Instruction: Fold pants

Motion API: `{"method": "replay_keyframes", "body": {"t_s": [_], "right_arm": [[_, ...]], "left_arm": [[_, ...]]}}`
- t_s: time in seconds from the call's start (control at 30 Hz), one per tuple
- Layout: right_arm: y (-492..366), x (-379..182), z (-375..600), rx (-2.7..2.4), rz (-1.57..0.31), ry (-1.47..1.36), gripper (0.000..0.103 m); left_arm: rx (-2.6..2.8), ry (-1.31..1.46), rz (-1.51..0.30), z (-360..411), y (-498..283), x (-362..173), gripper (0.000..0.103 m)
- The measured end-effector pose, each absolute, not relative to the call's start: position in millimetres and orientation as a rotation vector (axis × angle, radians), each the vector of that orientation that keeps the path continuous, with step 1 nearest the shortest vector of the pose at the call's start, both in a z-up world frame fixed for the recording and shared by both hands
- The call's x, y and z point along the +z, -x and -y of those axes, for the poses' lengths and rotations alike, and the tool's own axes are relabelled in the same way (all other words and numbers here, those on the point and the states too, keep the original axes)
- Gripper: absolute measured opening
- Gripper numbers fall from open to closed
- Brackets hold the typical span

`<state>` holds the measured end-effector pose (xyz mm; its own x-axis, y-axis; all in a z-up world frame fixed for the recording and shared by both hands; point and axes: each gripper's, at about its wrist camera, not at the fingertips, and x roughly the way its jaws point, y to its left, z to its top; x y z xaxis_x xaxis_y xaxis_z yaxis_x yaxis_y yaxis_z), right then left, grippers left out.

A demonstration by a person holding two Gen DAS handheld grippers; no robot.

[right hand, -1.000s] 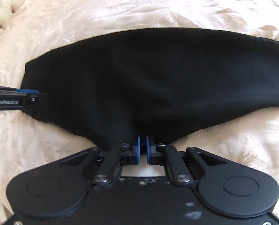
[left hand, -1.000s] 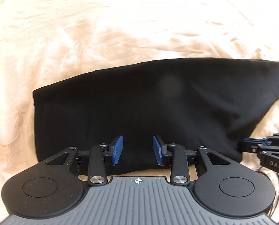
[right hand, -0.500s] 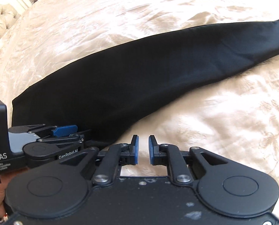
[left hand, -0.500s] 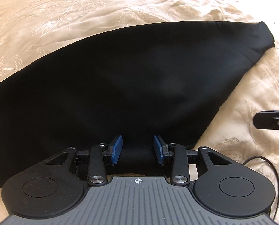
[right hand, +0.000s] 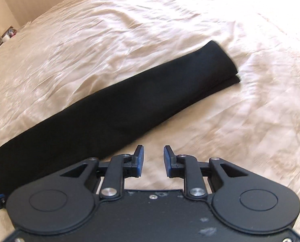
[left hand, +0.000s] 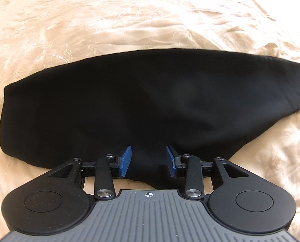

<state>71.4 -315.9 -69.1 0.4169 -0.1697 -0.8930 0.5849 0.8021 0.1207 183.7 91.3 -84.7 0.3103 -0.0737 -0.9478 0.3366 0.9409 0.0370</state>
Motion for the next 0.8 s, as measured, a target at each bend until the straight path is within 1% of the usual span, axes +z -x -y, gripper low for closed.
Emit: {"method": "replay_keyframes", "body": {"t_s": [0.17,0.33,0.5,0.63,0.8], "right_arm": [[-68.8,-75.8,405.7,-0.534,-1.004,-0.399,0.026],[-75.7,-76.5,469.3,-0.502,-1.012,-0.347,0.027],[-81.2,-78.5,502.7,-0.445,-1.013,-0.346,0.029],[-88.8,-85.8,510.0,-0.383,-1.025,-0.312,0.03],[-103.9,-101.2,517.0,-0.305,-1.049,-0.269,0.031]], "left_arm": [[-0.29,-0.222,-1.174,-34.2,-164.0,-61.4,0.036],[-0.378,-0.214,-1.159,42.3,-161.7,-59.0,0.036],[-0.462,-0.253,-1.137,117.4,-170.7,-69.5,0.036],[-0.477,-0.268,-1.147,157.0,-175.4,-86.0,0.036],[-0.436,-0.271,-1.185,175.9,-197.7,-110.9,0.036]]}}
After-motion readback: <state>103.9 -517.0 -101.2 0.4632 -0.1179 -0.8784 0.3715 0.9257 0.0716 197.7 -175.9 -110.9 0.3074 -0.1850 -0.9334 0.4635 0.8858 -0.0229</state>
